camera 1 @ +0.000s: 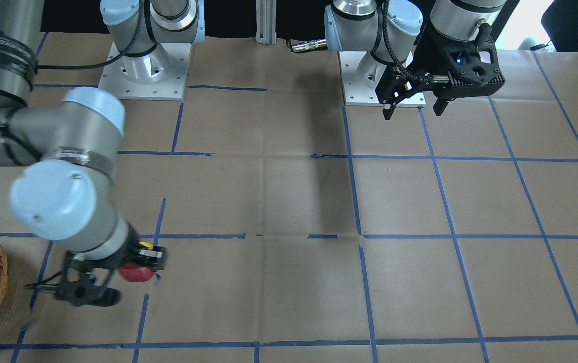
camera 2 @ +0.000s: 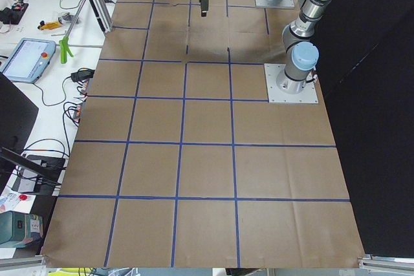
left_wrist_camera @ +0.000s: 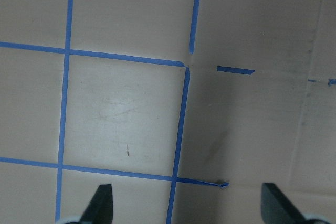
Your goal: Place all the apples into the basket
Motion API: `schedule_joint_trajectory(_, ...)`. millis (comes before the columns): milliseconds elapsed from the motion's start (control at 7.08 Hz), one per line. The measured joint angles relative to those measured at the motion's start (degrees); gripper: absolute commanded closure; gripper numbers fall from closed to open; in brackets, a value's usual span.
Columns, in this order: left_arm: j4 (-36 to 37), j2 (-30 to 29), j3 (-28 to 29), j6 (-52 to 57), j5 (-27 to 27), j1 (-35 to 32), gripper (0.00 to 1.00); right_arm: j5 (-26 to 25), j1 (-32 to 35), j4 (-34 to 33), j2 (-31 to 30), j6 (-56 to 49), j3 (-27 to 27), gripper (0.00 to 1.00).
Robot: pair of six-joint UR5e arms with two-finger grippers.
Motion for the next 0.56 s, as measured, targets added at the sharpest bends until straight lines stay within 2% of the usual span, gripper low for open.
schedule_joint_trajectory(282, 0.0, -0.2, 0.0, 0.1, 0.1, -0.1, 0.02, -2.2, -12.1, -0.7, -0.2, -21.2, -0.3, 0.78)
schedule_joint_trajectory(565, 0.3, -0.6, 0.0, 0.0, 0.1, -0.1, 0.01, -2.3, -21.3, -6.7, 2.4, -36.4, -0.4, 0.78)
